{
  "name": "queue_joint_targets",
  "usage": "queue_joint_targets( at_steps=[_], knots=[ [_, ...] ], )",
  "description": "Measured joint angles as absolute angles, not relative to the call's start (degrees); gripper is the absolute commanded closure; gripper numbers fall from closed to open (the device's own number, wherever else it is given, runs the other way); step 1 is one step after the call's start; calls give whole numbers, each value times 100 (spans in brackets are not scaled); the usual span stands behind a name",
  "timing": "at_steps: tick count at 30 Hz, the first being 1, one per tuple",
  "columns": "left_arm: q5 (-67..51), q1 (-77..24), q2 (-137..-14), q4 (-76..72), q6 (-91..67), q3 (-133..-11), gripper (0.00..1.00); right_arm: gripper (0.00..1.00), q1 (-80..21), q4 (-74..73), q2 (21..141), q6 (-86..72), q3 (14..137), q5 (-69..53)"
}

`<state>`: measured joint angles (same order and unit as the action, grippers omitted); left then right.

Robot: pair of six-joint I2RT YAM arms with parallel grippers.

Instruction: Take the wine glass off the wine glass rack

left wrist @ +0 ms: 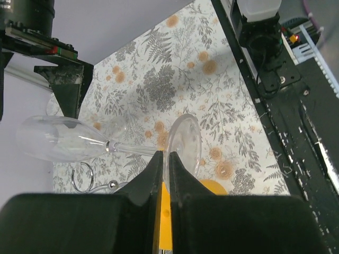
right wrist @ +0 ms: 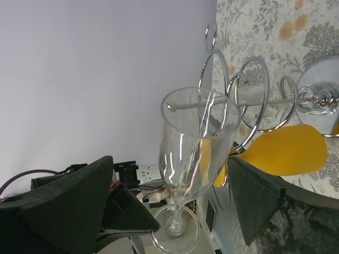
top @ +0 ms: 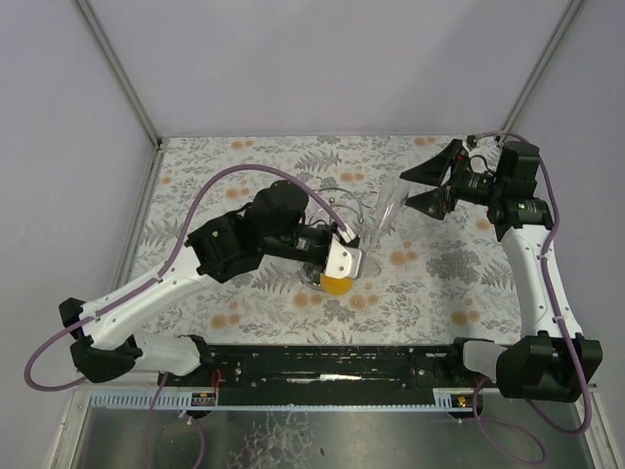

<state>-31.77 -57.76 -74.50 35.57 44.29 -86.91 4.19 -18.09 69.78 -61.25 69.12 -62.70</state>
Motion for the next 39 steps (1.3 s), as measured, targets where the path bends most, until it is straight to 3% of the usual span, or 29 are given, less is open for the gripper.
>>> queue_joint_targets(
  at_steps=[27, 38, 39],
  knots=[
    [-2436, -6449, -7122, 3830, 6287, -8029, 100, 27, 261, -3411, 7087, -4663, 7070, -6176],
    [-2377, -6488, -7124, 3846, 6340, -8025, 100, 63, 257, -3494, 7113, -4574, 7098, -6178],
    [-2364, -6490, -7124, 3844, 6337, -8023, 96, 65, 257, -3492, 7113, -4576, 7098, -6178]
  ],
)
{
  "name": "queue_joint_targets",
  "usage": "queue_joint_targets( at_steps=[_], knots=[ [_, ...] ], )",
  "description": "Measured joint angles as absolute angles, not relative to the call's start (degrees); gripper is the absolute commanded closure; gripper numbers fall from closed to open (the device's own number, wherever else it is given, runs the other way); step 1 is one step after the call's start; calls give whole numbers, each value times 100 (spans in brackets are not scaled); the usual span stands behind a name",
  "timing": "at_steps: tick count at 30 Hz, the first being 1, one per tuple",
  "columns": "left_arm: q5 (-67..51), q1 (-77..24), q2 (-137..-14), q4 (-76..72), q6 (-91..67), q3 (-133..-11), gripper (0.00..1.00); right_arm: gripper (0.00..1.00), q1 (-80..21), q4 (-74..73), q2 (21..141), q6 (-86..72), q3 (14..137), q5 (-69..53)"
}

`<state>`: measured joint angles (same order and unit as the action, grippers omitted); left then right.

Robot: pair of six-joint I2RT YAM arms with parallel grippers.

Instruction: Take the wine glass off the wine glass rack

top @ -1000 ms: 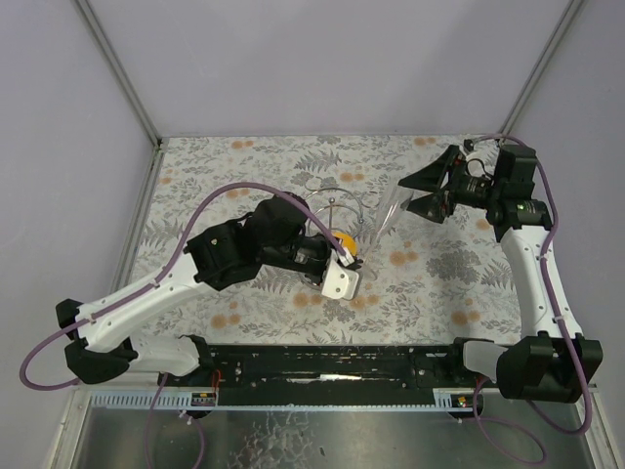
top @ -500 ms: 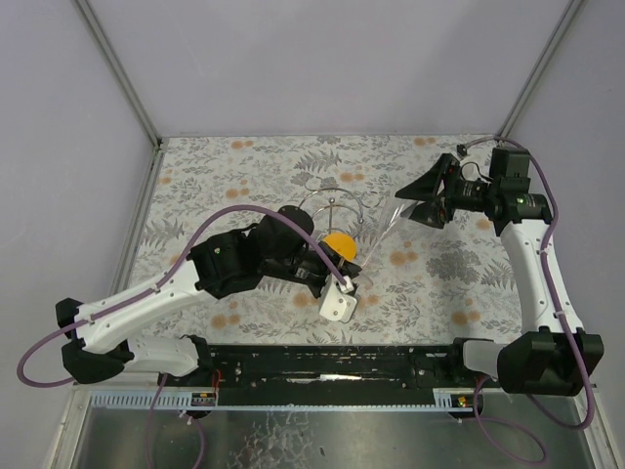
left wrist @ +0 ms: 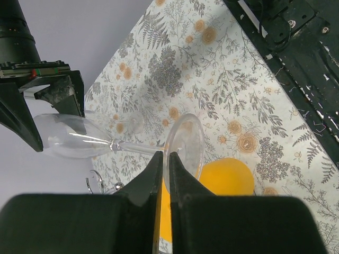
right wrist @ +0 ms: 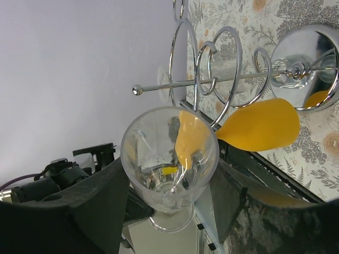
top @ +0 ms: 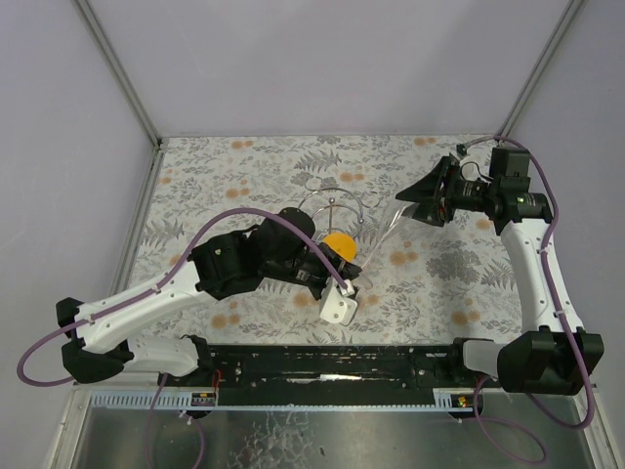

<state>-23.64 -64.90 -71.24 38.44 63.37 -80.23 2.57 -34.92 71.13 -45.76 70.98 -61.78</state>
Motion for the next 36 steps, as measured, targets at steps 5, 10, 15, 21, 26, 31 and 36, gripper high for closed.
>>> queue_joint_targets(
  at_steps=[5, 10, 15, 21, 26, 31, 36],
  knots=[
    [-2174, -6495, -7118, 3680, 6278, -7992, 44, 67, 257, -3400, 7113, -4617, 7098, -6178],
    [-1898, -6495, -7107, 3404, 6088, -7990, 16, 69, 303, -3223, 7116, -4845, 7190, -6178],
    [-1627, -6495, -7081, 3181, 5811, -7961, 11, 70, 620, -3188, 7234, -4963, 7966, -6222],
    [-1256, -6495, -7102, 2860, 5384, -8007, 10, 70, 1074, -3177, 7432, -4917, 8840, -6204],
    [-1063, -6488, -7135, 2716, 5098, -8125, 9, 68, 1446, -3520, 7852, -4591, 9618, -5594],
    [-950, -6440, -7255, 2738, 4700, -8499, 12, 67, 1599, -4178, 8490, -3804, 10742, -4379],
    [-939, -6134, -7588, 2711, 3946, -9445, 14, 68, 1621, -4672, 8755, -3242, 11426, -3321]
  ],
)
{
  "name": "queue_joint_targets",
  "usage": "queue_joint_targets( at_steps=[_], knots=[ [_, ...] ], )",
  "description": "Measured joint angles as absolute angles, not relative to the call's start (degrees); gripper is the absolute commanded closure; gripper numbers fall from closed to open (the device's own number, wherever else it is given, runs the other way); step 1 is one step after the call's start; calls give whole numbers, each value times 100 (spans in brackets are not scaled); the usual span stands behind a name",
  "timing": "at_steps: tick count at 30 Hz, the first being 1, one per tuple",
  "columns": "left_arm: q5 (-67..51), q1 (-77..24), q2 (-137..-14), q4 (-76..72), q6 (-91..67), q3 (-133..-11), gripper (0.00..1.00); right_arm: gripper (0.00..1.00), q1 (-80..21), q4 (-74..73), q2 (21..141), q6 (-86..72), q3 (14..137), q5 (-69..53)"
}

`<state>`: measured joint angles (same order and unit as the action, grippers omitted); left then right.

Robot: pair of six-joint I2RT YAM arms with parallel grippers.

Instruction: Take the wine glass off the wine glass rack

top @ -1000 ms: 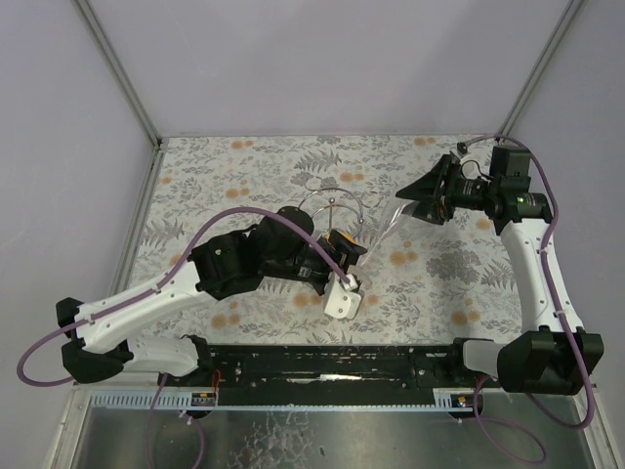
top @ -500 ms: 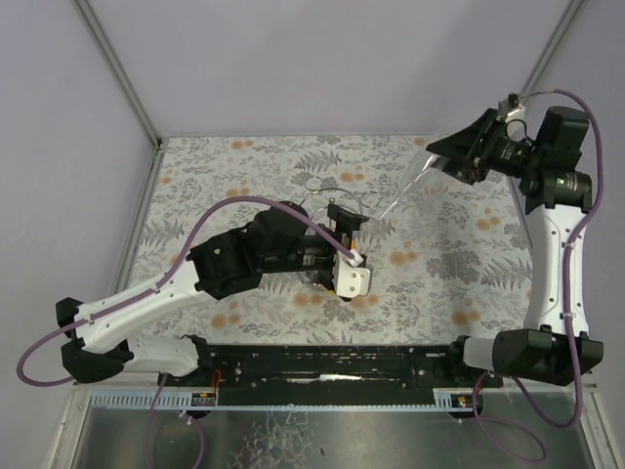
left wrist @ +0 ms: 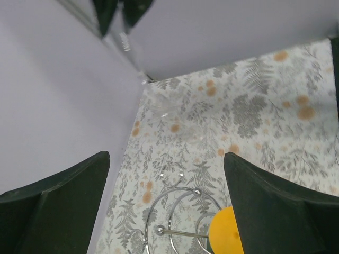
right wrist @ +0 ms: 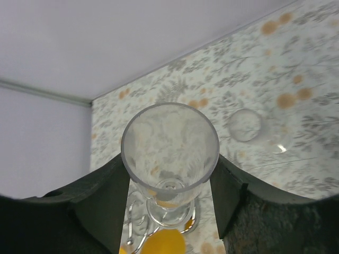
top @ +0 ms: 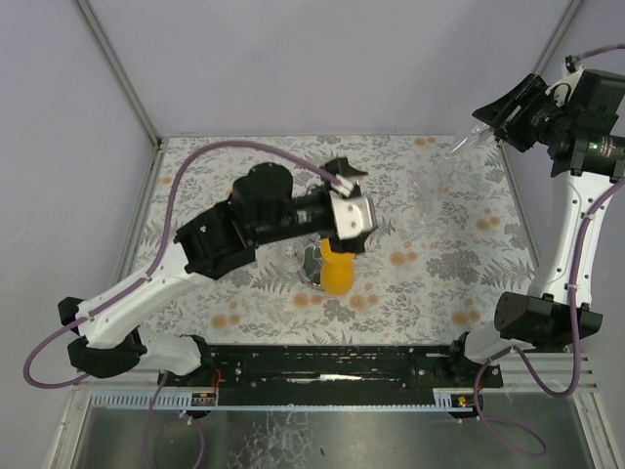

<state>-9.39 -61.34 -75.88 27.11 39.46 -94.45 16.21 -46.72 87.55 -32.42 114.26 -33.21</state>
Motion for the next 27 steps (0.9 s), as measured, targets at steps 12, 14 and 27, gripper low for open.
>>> queue_joint_targets(
  at_steps=[12, 14, 27],
  knots=[
    [-1234, -4661, -8066, 2674, 1747, -10374, 16, 67, 1621, -4224, 8171, -2108, 10296, -939],
    [-1288, -4521, -8086, 2676, 1529, -10379, 17, 67, 1621, -4029, 8027, -1942, 9955, -646],
    [-1671, -3553, -8278, 2716, 250, -10541, 18, 67, 1625, -1933, 7474, -1184, 7371, 248]
  ],
)
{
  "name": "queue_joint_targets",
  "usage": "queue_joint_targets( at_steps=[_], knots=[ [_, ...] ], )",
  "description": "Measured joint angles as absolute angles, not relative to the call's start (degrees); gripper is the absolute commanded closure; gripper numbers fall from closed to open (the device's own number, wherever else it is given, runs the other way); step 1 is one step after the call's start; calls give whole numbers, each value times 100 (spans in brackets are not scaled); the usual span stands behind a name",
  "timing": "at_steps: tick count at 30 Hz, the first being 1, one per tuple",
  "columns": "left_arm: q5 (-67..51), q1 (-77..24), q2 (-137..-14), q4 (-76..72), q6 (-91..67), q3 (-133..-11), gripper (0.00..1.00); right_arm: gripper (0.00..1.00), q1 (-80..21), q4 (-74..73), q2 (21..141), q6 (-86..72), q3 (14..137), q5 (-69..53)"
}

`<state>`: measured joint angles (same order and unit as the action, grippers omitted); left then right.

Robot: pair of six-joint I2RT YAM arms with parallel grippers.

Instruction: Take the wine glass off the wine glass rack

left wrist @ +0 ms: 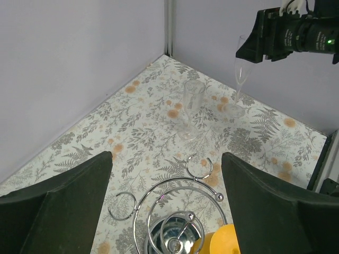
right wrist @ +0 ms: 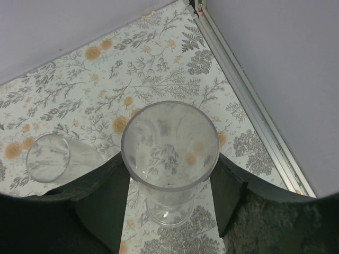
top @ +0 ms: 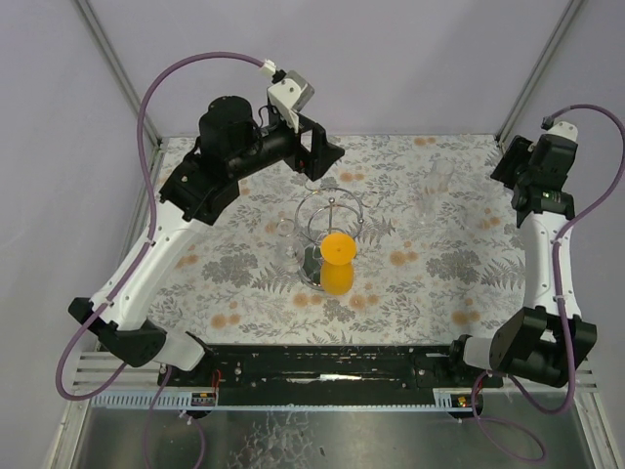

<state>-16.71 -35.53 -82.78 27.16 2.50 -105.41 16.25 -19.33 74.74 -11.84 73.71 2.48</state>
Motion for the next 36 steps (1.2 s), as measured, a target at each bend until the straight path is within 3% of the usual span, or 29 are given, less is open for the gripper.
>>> queue_joint_targets(
  at_steps=[16, 36],
  knots=[
    [-1896, -3437, -8287, 2744, 47, -10208, 18, 66, 1625, 421, 8128, -698, 6095, 40],
    [-2067, -3247, -8250, 2735, -117, -9817, 18, 65, 1457, 1870, 8521, -242, 5417, -519]
  ],
)
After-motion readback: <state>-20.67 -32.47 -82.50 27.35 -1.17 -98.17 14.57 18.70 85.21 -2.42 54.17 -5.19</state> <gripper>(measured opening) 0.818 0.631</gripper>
